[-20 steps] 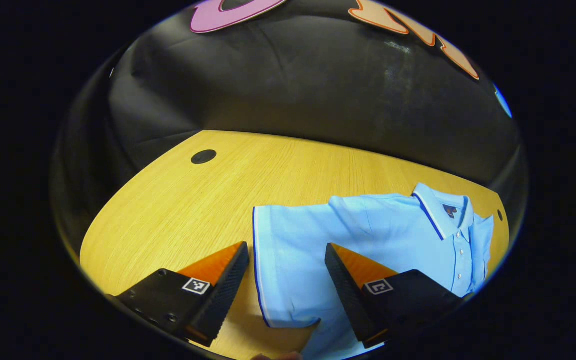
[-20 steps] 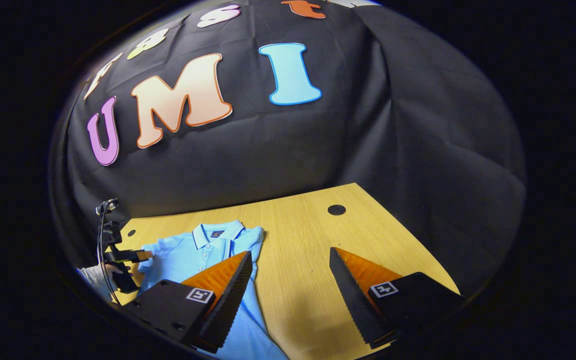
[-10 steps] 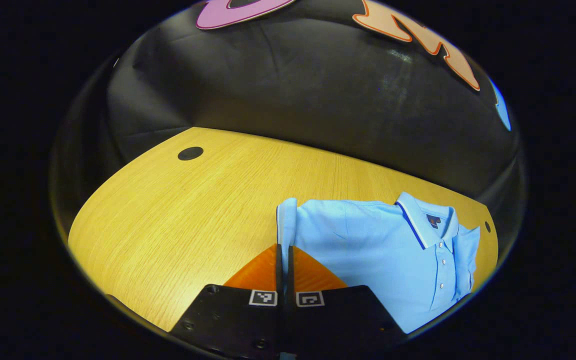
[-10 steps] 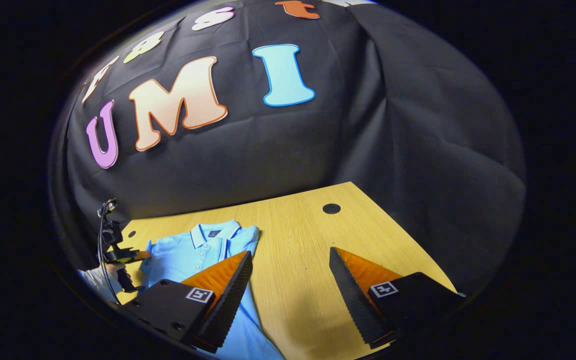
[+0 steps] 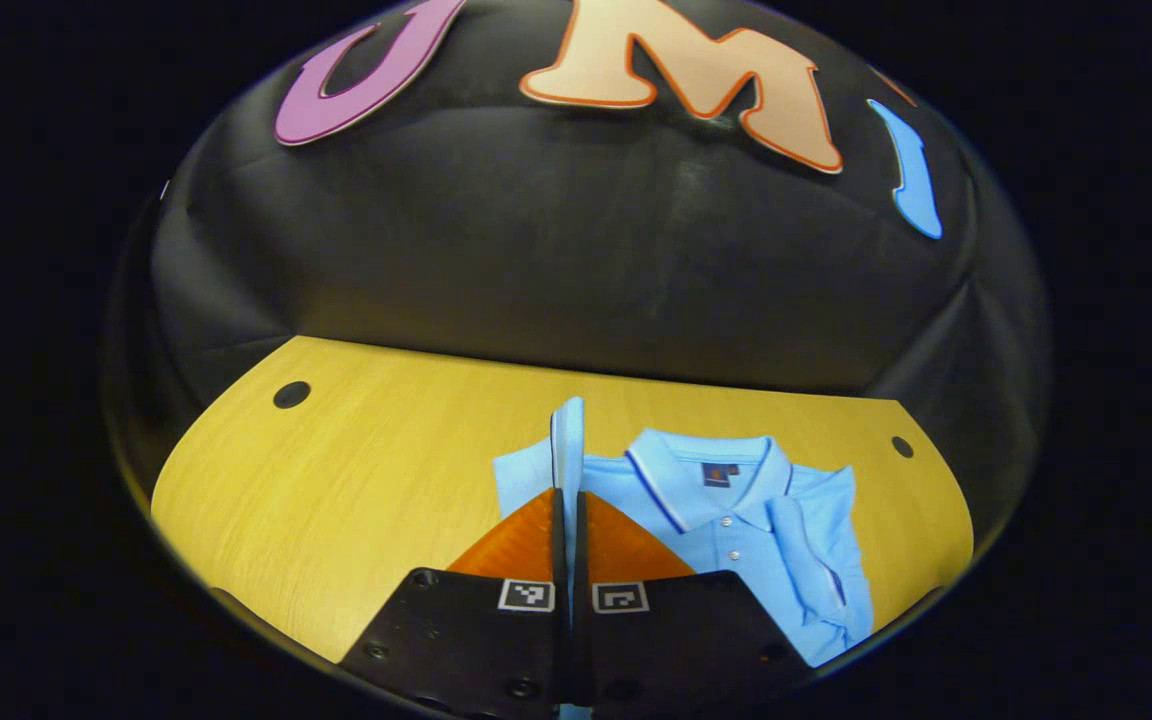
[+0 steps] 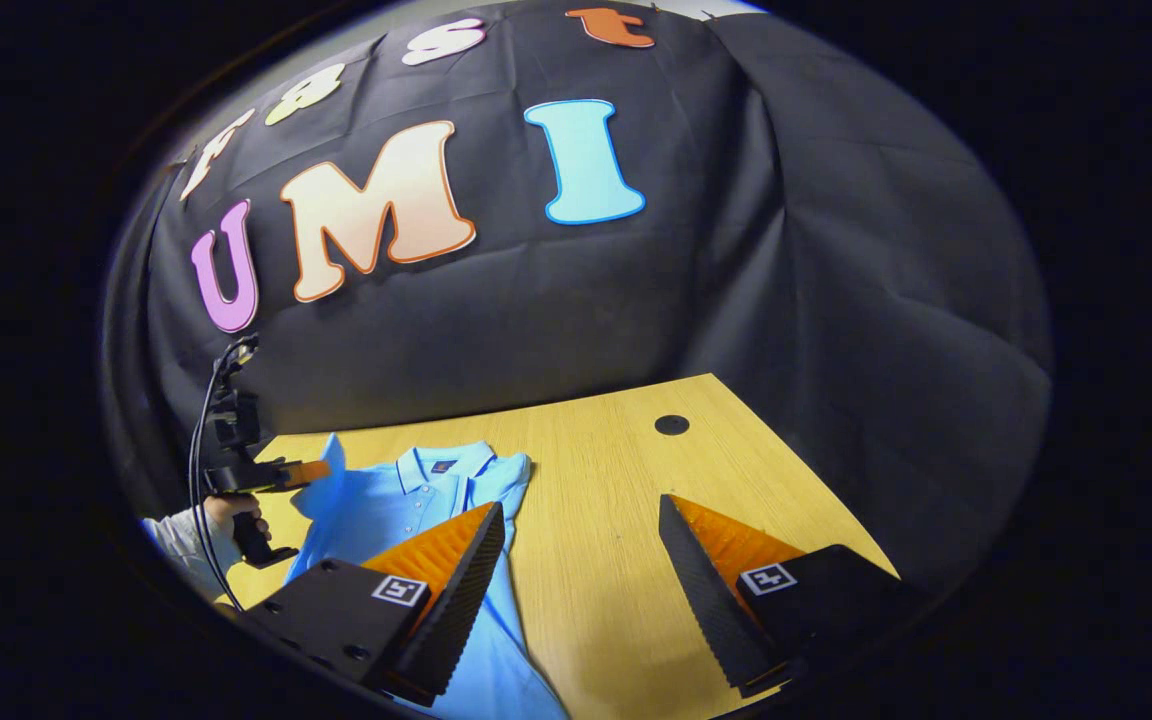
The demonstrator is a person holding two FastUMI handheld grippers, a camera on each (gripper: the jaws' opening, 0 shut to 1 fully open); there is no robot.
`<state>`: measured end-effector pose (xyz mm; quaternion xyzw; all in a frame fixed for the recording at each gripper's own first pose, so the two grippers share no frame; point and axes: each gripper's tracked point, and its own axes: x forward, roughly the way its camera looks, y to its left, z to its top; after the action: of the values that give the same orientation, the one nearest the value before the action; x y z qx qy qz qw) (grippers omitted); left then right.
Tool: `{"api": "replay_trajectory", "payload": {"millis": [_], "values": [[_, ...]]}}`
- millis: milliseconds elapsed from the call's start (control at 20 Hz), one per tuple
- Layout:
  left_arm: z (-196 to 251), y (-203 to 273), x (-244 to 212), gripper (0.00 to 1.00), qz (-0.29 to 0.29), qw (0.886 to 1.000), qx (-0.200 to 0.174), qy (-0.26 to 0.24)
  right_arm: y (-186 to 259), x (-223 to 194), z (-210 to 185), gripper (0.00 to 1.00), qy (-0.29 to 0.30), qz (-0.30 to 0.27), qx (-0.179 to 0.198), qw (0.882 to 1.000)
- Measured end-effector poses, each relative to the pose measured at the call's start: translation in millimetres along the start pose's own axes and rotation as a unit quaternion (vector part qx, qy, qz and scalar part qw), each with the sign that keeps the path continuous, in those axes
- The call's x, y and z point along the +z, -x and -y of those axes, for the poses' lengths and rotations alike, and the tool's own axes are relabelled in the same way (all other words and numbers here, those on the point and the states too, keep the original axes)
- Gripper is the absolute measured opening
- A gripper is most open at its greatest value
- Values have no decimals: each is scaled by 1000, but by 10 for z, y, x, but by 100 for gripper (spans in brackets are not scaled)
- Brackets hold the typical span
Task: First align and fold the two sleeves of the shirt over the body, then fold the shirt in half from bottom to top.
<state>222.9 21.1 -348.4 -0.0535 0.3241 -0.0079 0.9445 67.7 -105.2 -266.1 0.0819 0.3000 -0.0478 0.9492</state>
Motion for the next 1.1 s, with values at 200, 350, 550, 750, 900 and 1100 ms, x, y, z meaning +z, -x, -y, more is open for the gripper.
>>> {"api": "replay_trajectory", "payload": {"millis": [200,350,550,750,900,1100], "values": [[362,-58,-112,0,-16,1000,-17,-14,92,-72,34,97,-3,-2,1,1000],[469,-132,-284,0,-35,999,-9,-18,128,-118,69,97,-8,-5,-3,1000],[662,-166,-484,6,-59,998,-34,-12,118,-186,22,97,-11,-10,-2,1000],[645,0,-312,98,-21,997,-51,-57,58,-199,-199,97,-22,-3,13,1000],[576,264,-101,96,11,997,-63,-52,-4,-257,-329,97,-29,-3,8,1000],[256,715,51,96,44,998,-44,-28,58,-296,-575,97,-19,7,29,999]]}}
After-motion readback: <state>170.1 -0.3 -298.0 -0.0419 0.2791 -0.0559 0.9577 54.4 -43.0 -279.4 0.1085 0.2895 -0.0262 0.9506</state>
